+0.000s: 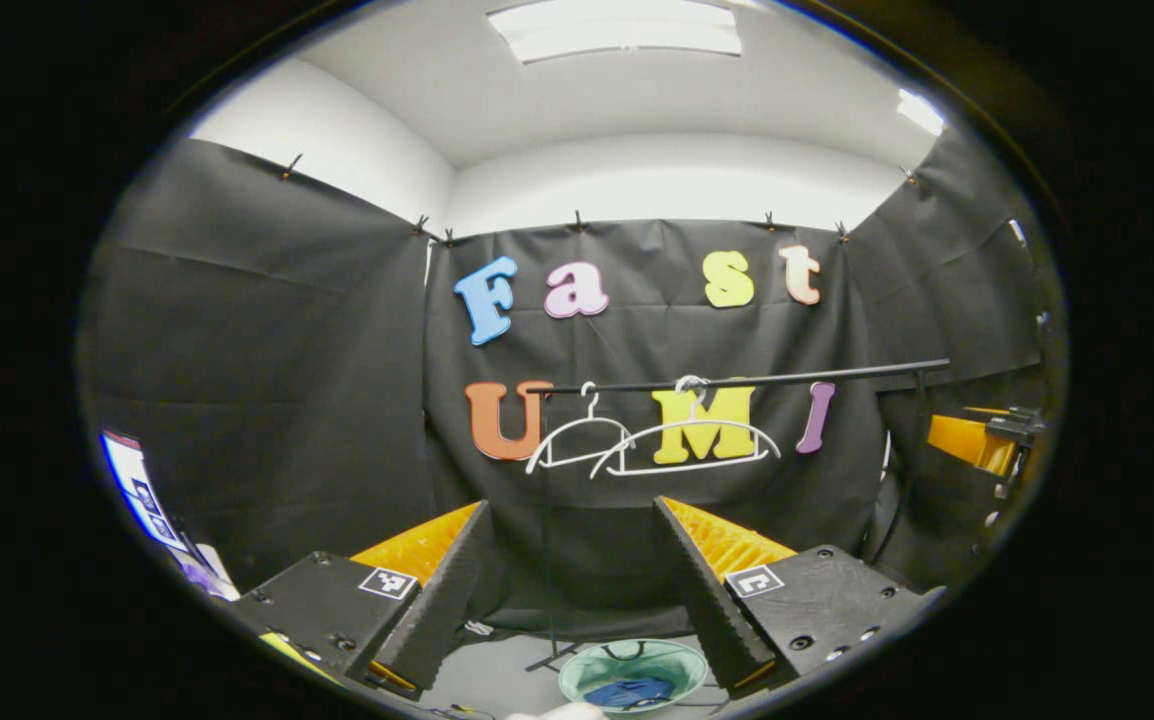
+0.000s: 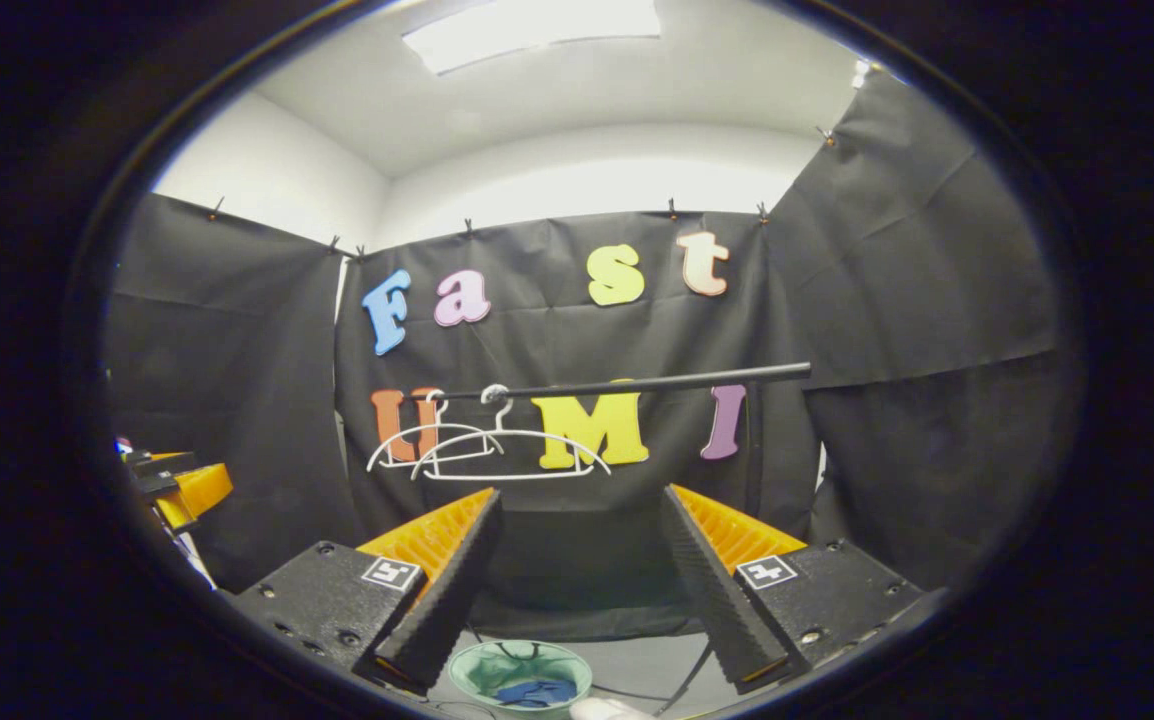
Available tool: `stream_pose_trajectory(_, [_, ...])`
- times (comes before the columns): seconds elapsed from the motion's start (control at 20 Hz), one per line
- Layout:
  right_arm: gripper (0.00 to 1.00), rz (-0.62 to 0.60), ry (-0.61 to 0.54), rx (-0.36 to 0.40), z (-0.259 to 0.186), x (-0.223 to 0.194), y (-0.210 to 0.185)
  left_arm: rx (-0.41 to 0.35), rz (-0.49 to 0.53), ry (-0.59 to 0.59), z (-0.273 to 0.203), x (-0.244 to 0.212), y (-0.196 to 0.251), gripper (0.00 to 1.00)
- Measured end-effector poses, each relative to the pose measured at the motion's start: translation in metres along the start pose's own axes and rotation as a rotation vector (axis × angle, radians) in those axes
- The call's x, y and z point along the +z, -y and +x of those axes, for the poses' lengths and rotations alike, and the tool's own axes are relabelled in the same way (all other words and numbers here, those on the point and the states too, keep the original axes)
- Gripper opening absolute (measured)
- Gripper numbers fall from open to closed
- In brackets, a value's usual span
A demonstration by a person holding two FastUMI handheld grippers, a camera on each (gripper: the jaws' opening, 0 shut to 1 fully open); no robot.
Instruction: Grasp the clothes on the hanger with both hands and then place them into the laundry hamper below.
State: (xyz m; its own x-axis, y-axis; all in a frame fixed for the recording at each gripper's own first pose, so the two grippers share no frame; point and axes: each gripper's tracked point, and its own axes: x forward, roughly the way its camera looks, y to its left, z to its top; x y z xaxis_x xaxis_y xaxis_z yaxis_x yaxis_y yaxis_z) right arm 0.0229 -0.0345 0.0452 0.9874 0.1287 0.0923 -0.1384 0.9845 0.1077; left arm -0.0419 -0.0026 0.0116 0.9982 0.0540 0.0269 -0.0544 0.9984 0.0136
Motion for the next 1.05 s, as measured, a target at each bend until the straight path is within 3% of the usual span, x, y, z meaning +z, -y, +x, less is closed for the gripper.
stream_pose_trajectory(0.1, [0.99, -0.01, -0.011, 0.004, 0.0, -0.004, -0.005, 0.001, -0.005, 0.006, 0.001, 0.003, -0.003, 1.0])
stream_pose_trajectory(0.65, [0.99, -0.02, 0.017, 0.054, 0.004, 0.003, -0.036, -0.008, 0.01, 0.02, -0.002, 0.009, -0.008, 1.0])
stream_pose_trajectory(0.7, [1.0, -0.021, 0.019, 0.056, 0.006, 0.004, -0.039, -0.003, 0.008, 0.024, -0.002, 0.011, -0.011, 0.92])
stream_pose_trajectory(0.85, [1.0, -0.024, 0.033, 0.058, 0.009, 0.008, -0.041, 0.0, 0.003, 0.03, 0.002, 0.011, -0.016, 1.0])
stream_pose_trajectory(1.05, [1.0, -0.04, 0.009, 0.083, 0.008, 0.0, -0.046, 0.008, 0.002, 0.017, 0.004, 0.008, -0.017, 1.0])
